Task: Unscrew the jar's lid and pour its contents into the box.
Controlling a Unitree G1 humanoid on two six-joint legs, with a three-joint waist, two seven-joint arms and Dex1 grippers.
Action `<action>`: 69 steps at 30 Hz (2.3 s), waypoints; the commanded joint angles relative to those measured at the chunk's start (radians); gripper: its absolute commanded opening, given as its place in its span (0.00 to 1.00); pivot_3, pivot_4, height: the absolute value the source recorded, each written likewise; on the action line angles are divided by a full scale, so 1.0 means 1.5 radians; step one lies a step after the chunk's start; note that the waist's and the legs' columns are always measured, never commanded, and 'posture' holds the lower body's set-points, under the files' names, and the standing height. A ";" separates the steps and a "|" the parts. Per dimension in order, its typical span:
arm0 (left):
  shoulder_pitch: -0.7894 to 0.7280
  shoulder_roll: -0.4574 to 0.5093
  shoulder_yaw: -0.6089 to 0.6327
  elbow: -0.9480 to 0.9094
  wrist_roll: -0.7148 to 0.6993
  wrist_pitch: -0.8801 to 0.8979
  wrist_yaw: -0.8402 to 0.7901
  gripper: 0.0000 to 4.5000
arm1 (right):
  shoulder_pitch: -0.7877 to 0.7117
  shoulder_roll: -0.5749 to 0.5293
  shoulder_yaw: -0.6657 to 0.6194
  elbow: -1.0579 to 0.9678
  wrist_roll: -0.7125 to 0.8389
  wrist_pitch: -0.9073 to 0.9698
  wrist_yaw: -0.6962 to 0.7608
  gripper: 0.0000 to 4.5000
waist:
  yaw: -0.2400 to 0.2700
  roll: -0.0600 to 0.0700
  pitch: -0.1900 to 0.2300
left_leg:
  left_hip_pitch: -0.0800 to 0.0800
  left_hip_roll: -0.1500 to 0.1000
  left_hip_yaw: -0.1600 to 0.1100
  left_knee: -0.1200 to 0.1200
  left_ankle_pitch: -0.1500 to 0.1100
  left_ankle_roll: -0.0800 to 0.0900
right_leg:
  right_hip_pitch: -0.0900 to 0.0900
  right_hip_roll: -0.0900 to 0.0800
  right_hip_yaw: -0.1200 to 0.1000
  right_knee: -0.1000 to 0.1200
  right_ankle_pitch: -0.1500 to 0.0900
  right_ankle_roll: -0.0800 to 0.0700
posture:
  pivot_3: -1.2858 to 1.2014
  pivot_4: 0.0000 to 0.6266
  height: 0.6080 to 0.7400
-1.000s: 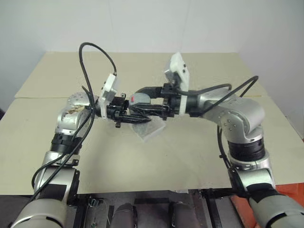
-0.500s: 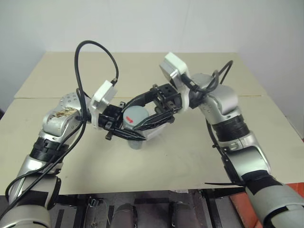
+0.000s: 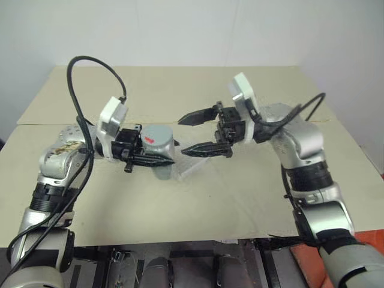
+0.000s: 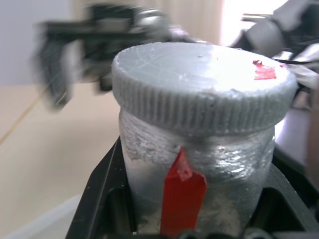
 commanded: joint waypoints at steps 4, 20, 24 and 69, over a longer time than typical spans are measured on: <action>-0.060 -0.039 0.001 0.058 0.060 -0.029 0.023 0.43 | 0.001 0.040 -0.054 -0.172 0.058 0.124 -0.203 0.99 | 0.001 0.000 0.000 | 0.000 0.000 0.000 0.000 0.000 0.000 | 0.000 0.000 0.000 0.000 0.000 0.000 | 0.52 0.24 1.00; -0.075 -0.077 0.008 0.072 0.102 -0.041 0.018 0.43 | -0.023 0.110 0.040 -0.187 -0.029 0.165 -0.368 0.99 | 0.000 0.000 0.000 | 0.000 0.000 0.000 0.000 0.000 0.000 | 0.000 0.000 0.000 0.000 0.000 0.000 | 0.52 0.24 1.00; -0.066 -0.073 0.013 0.062 0.099 -0.037 0.017 0.43 | -0.020 0.122 0.039 -0.171 -0.038 0.163 -0.373 0.99 | -0.001 0.000 0.000 | 0.000 0.000 0.000 0.000 0.000 0.000 | 0.000 0.000 0.000 0.000 0.000 0.000 | 0.52 0.24 1.00; -0.025 -0.048 0.046 0.035 0.103 -0.037 0.052 0.43 | 0.035 -0.001 -0.054 -0.223 0.080 0.199 -0.293 0.99 | 0.000 0.000 0.000 | 0.000 0.000 0.000 0.000 -0.001 0.001 | 0.000 0.000 0.000 -0.001 0.000 0.000 | 0.52 0.24 1.00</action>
